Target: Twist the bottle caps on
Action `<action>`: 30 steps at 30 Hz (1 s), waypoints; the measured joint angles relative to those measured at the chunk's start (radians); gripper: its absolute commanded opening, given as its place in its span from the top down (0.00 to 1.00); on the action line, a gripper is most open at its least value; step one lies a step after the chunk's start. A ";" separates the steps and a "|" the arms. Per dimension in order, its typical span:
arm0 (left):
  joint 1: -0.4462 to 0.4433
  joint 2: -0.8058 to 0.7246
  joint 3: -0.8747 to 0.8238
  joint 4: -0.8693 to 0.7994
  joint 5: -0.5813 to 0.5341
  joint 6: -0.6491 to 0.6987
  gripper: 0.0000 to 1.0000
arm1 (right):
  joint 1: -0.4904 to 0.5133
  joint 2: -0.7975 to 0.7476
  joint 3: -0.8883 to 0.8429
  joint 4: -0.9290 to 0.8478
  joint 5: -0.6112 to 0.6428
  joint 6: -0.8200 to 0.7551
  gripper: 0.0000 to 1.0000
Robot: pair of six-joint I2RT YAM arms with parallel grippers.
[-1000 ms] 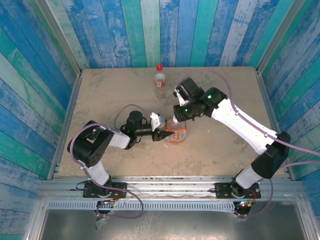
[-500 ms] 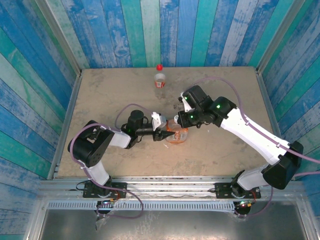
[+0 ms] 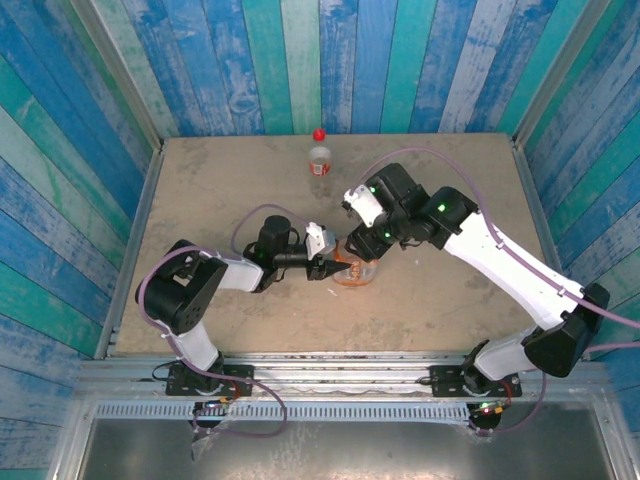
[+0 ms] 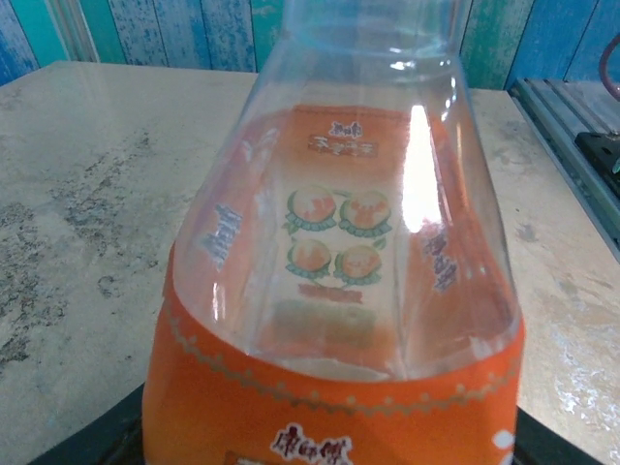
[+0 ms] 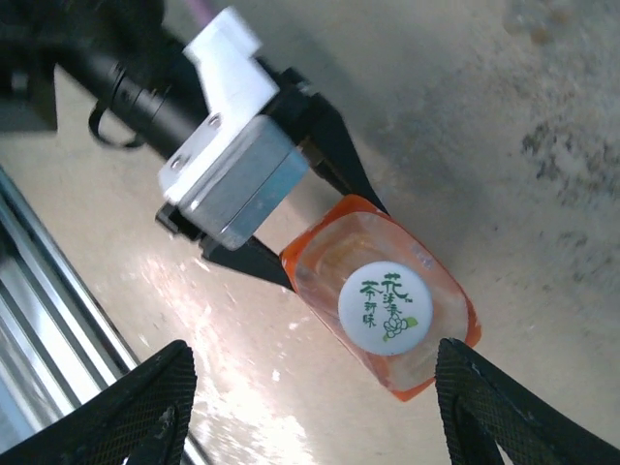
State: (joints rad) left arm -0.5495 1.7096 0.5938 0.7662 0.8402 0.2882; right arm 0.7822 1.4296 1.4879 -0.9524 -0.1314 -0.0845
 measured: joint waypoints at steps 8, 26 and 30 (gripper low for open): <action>0.003 -0.008 0.010 -0.061 0.055 0.056 0.42 | -0.003 -0.059 -0.020 -0.052 -0.041 -0.418 0.45; 0.003 -0.023 0.016 -0.123 0.086 0.102 0.41 | -0.041 0.109 0.091 -0.150 -0.092 -0.549 0.49; 0.003 -0.023 0.019 -0.129 0.089 0.104 0.41 | -0.049 0.113 0.091 -0.152 -0.092 -0.547 0.51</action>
State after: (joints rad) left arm -0.5468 1.6871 0.6128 0.6369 0.9295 0.3923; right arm 0.7330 1.5421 1.5791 -1.1046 -0.2234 -0.6312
